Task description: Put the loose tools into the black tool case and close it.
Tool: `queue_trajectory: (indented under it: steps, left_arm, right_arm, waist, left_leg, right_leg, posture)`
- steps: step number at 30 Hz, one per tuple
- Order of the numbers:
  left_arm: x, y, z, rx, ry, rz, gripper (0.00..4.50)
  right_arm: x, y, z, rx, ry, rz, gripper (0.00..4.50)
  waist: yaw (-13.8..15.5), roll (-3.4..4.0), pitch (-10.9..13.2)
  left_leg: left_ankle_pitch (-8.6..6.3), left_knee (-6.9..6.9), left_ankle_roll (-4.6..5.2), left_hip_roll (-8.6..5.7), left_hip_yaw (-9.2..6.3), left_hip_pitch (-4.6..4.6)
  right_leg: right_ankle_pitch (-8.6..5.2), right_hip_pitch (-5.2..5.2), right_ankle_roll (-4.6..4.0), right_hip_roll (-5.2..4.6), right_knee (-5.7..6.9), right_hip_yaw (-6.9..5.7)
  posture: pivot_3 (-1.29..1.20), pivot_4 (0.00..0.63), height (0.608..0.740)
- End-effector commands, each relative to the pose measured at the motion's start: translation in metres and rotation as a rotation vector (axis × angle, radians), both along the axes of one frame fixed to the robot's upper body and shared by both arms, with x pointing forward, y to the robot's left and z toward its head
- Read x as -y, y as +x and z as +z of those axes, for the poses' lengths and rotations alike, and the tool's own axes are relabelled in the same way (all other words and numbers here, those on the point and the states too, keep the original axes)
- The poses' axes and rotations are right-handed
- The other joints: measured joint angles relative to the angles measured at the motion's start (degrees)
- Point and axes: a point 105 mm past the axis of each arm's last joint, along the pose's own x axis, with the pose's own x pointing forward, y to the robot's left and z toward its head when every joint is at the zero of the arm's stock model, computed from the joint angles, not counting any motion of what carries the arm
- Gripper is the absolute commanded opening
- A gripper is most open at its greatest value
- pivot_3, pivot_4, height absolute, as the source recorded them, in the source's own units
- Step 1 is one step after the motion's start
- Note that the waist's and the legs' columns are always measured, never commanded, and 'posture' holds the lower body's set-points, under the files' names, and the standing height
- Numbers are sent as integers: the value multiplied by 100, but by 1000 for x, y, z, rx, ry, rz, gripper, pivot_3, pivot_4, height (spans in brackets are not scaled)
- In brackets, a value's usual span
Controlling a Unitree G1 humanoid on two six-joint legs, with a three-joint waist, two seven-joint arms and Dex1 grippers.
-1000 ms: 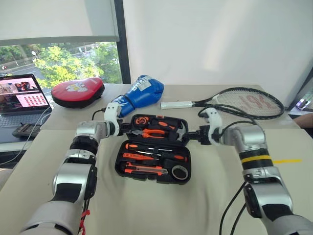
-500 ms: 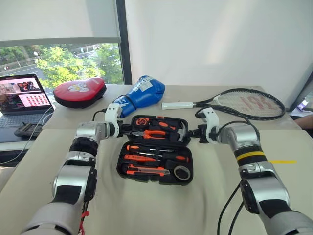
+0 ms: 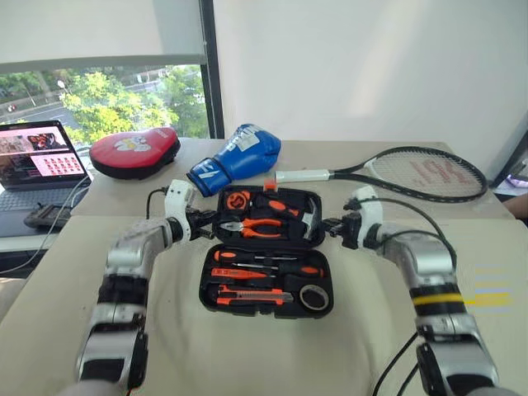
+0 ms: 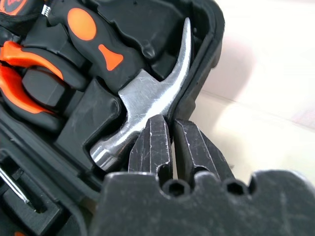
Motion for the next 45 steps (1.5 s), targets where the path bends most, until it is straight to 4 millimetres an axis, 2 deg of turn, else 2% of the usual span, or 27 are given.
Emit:
queue_trajectory:
  steps: [1, 4, 9, 12, 15, 16, 17, 19, 26, 27, 30, 34, 35, 36, 37, 39, 41, 43, 45]
  left_arm:
    - [39, -38, 44, 379, 115, -213, 0]
    - [31, -61, 36, 573, 282, -224, 0]
    - [14, -87, 8, 645, 442, -295, 0]
    - [-22, -93, -13, 568, 503, -248, 0]
    - [-49, -93, -22, 512, 533, -183, 0]
    - [-56, -95, -27, 490, 546, -180, 730]
    - [-62, -96, -32, 459, 541, -168, 907]
    - [-73, -95, -36, 397, 510, -130, 1703]
    - [-95, -98, -43, 272, 445, -90, 4322]
    - [-94, -94, -41, 268, 427, -77, 4485]
    - [-86, -86, -36, 266, 380, -81, 4485]
    - [-80, -76, -26, 266, 338, -81, 4485]
    - [-78, -75, -24, 261, 329, -87, 4485]
    - [-77, -74, -23, 256, 321, -90, 4500]
    - [-75, -71, -22, 242, 304, -97, 4500]
    - [-71, -68, -21, 225, 280, -111, 4500]
    - [-68, -66, -19, 214, 261, -123, 4500]
    - [-64, -65, -17, 205, 246, -138, 4500]
    - [-52, -65, -13, 189, 213, -192, 4500]
  right_arm:
    - [-29, -30, 47, 333, -45, 110, 26]
    - [-27, -55, 42, 459, -150, 98, 26]
    - [-17, -86, 32, 515, -246, 85, 26]
    - [7, -104, 20, 494, -342, 48, 26]
    - [24, -115, 14, 462, -393, 19, 26]
    - [28, -119, 11, 448, -413, 16, 0]
    - [31, -122, 8, 433, -423, 17, 0]
    - [35, -130, 5, 399, -429, 22, 0]
    - [36, -156, -1, 286, -434, 107, 0]
    - [29, -165, -9, 244, -446, 166, 0]
    - [21, -178, -22, 199, -516, 240, 0]
    - [34, -191, -31, 119, -622, 260, 0]
    - [37, -192, -28, 118, -601, 233, 0]
    - [39, -196, -27, 97, -579, 229, 836]
    - [41, -207, -31, 24, -569, 250, 1041]
    - [41, -229, -36, -104, -526, 292, 1739]
    - [39, -241, -34, -175, -482, 314, 2349]
    - [38, -253, -30, -245, -435, 340, 2349]
    - [27, -271, -23, -328, -319, 410, 1858]
  waist:
    - [8, 0, 0]
    - [15, 1, 0]
    - [30, 1, 1]
    - [78, 2, 1]
    - [94, 3, 1]
    - [88, 5, 3]
    - [83, 7, 3]
    - [93, 9, 5]
    - [204, 9, 7]
    - [199, 9, 7]
    - [200, 7, 5]
    - [191, 3, 3]
    - [196, 3, 3]
    - [208, -1, 1]
    - [220, -3, 2]
    - [256, 0, 3]
    - [281, -3, 4]
    - [269, -7, 4]
    - [276, -6, 4]
  left_leg:
    - [0, 2, 0, 0, 0, -1]
    - [2, 10, -3, 0, 6, 4]
    - [7, 15, -2, 5, 18, 16]
    - [8, 19, 2, 5, 18, 21]
    - [6, 18, 6, 16, 21, 53]
    - [1, 18, 14, 22, 20, 68]
    - [-6, 18, 25, 26, 21, 87]
    - [-35, 13, 74, 31, 24, 120]
    - [-35, 50, 66, 40, 16, 115]
    - [-34, 50, 60, 42, 16, 115]
    - [-36, 49, 58, 45, 16, 117]
    - [-38, 49, 57, 50, 15, 136]
    - [-41, 49, 57, 50, 15, 144]
    - [-45, 49, 57, 50, 14, 152]
    - [-49, 49, 58, 51, 9, 158]
    - [-50, 52, 57, 48, 7, 149]
    - [-51, 54, 56, 50, 8, 149]
    - [-68, 58, 78, 56, 6, 151]
    - [-73, 60, 78, 59, 7, 153]
  right_leg:
    - [0, 2, 0, 1, 0, -2]
    - [0, 10, 0, 1, -5, 0]
    - [4, 15, -8, 1, -20, 9]
    - [8, 20, -14, -2, -18, 13]
    - [10, 53, -17, 2, -17, 18]
    - [11, 73, -20, 3, -22, 16]
    - [12, 93, -22, 4, -24, 15]
    - [11, 123, -22, 3, -28, 18]
    - [12, 136, -20, -2, -27, 5]
    - [12, 137, -20, 0, -28, 5]
    - [12, 139, -20, 2, -27, 4]
    - [12, 163, -20, 7, -30, 0]
    - [11, 172, -19, 7, -32, 0]
    - [9, 183, -17, 8, -34, -1]
    - [5, 193, -13, 9, -38, -4]
    - [3, 188, -11, 3, -40, -3]
    - [2, 188, -9, 2, -41, 1]
    - [3, 190, -10, 2, -41, 5]
    - [5, 190, -12, -3, -44, 15]
  posture:
    - [0, 150, 740]
    - [0, 150, 740]
    - [0, 150, 740]
    - [0, 150, 740]
    - [0, 150, 740]
    - [0, 150, 740]
    - [0, 150, 740]
    - [0, 150, 740]
    - [0, 150, 740]
    - [0, 150, 740]
    - [0, 150, 740]
    - [0, 150, 740]
    - [0, 150, 740]
    - [0, 150, 740]
    - [0, 150, 740]
    - [0, 150, 740]
    - [0, 150, 740]
    - [0, 150, 740]
    - [0, 150, 740]
